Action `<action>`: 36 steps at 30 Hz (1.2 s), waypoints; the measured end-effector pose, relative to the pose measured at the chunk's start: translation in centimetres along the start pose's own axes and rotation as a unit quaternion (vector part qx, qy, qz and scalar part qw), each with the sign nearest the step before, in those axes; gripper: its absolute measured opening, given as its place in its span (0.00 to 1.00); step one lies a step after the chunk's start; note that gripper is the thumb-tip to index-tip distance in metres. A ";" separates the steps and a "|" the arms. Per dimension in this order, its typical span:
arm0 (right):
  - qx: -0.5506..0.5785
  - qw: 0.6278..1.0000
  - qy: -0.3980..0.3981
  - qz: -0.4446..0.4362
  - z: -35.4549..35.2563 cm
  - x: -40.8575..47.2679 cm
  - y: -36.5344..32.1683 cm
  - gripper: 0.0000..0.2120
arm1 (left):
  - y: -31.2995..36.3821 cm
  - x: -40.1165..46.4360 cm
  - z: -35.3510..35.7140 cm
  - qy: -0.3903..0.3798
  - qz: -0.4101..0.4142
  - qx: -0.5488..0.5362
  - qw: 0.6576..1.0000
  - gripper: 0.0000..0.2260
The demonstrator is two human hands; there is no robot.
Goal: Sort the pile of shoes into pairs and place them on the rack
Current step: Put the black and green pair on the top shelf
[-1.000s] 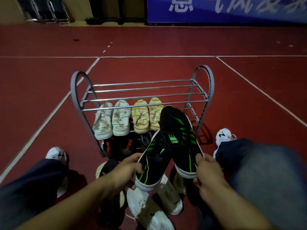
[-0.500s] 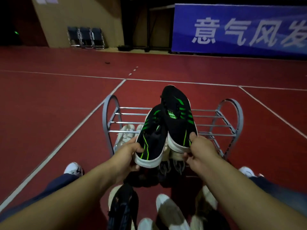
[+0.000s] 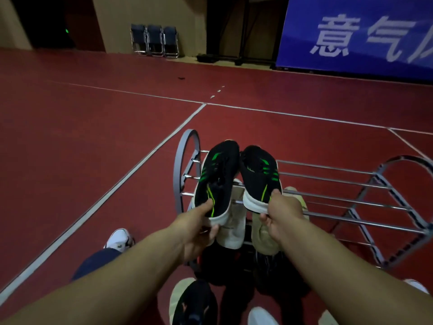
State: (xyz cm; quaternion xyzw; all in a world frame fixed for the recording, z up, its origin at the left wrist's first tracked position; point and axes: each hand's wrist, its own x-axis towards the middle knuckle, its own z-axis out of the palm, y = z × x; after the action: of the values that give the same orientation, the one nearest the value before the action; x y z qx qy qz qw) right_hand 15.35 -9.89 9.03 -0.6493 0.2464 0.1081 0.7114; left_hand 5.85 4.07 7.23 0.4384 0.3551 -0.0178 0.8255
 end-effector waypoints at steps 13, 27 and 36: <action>-0.036 0.997 -0.069 -0.025 3.3 0.2 0.7 0.20 | 2.2 2.7 -0.2 0.104 0.084 -0.051 0.990 0.13; -0.036 0.995 -0.080 -0.049 4.1 -0.4 1.1 0.16 | 3.5 3.4 -0.4 0.072 0.084 -0.003 0.994 0.11; -0.266 0.948 -0.133 -0.115 2.0 0.6 1.5 0.22 | 1.8 3.1 -0.9 0.079 0.089 0.033 0.992 0.24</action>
State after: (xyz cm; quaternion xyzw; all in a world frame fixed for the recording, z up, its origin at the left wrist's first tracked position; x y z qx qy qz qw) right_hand 15.58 -7.82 7.55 -0.8188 0.0358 0.1725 0.5464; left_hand 8.23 6.74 6.32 0.4954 0.3778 0.0785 0.7783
